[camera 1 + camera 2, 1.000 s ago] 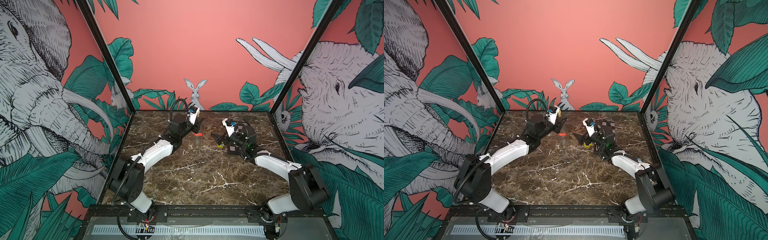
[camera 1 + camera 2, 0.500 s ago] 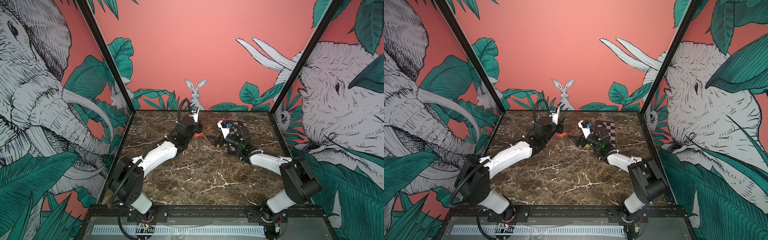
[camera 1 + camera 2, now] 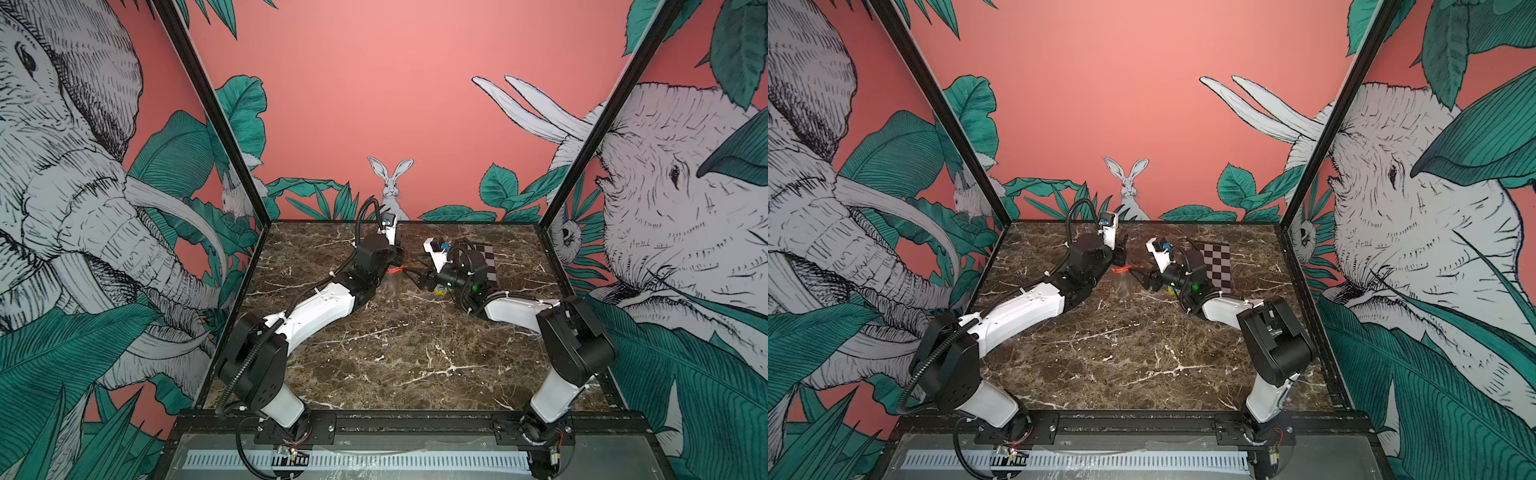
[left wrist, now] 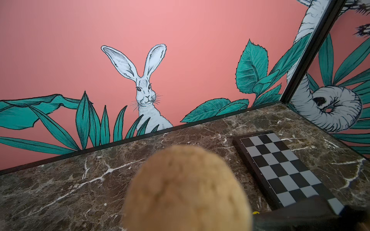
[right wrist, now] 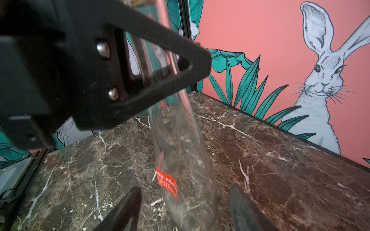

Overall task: Remove the label from the bottle
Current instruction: Tear open the label from the bottle.

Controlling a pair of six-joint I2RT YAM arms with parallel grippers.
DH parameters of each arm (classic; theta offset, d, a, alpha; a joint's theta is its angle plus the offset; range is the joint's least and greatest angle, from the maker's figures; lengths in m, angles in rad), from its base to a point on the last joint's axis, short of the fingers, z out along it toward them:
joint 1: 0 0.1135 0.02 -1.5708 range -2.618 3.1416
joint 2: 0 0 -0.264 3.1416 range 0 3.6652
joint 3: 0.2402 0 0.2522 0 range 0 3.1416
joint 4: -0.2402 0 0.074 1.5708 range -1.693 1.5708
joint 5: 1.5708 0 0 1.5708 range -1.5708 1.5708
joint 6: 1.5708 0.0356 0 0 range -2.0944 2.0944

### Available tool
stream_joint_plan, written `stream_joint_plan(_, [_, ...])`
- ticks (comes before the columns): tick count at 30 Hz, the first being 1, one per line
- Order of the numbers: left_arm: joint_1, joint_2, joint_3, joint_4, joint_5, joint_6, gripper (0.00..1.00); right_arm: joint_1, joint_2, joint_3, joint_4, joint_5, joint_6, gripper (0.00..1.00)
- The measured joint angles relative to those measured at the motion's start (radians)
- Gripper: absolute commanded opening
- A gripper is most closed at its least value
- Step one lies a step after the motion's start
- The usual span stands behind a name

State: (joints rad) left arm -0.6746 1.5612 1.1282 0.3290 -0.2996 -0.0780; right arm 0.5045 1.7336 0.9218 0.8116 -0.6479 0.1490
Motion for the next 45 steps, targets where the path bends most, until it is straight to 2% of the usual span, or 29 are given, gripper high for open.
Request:
stream_joint_plan(20, [0.0,0.0,-0.017,0.036,0.003,0.019,0.0,0.008,0.077,0.067,-0.025,-0.041,0.031,0.5])
stream_joint_plan(45, [0.0,-0.001,-0.021,0.042,0.009,0.034,0.0,0.012,0.097,0.073,-0.038,-0.071,0.044,0.35])
